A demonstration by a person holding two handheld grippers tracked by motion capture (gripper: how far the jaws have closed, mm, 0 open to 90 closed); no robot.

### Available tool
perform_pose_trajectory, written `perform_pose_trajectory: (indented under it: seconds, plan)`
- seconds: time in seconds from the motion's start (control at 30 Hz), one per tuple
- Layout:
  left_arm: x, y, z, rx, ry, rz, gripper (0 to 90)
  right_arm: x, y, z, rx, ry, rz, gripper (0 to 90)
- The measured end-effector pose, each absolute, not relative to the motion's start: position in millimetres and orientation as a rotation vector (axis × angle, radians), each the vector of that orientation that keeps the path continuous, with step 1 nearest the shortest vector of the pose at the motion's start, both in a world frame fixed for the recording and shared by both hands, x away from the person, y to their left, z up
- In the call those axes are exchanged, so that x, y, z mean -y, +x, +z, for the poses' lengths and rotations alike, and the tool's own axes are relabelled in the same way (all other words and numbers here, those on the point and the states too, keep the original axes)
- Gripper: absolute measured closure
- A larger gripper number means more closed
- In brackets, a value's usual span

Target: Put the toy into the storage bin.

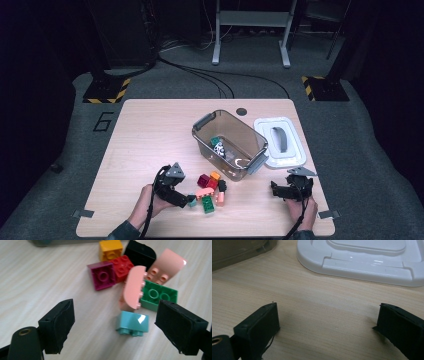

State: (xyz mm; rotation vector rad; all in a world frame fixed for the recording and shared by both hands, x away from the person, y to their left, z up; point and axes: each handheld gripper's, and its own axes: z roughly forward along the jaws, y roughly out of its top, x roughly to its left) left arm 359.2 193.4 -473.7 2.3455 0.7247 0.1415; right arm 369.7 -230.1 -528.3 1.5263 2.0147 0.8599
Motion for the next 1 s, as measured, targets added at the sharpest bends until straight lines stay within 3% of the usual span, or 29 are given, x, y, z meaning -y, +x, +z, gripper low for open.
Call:
perform_pose_trajectory:
  seconds: [0.47,0.53,1.0]
  plan:
    - [-180.9,348.8,-494.7,-0.689,2.375,0.1,45.9,230.3,369.5,-528.3,-2.012,1.526,0.861,3.4]
    - [-182.4,348.2,-495.5,-0.689,2.372,0.108,56.4,230.3,369.6,-528.3,-2.012,1.526,0.861,3.5]
    - [-194.3,353.3,-489.5,-0.713,2.349,0.136,58.9,230.3,369.8,-528.3,-2.013,1.525,0.86,3.4]
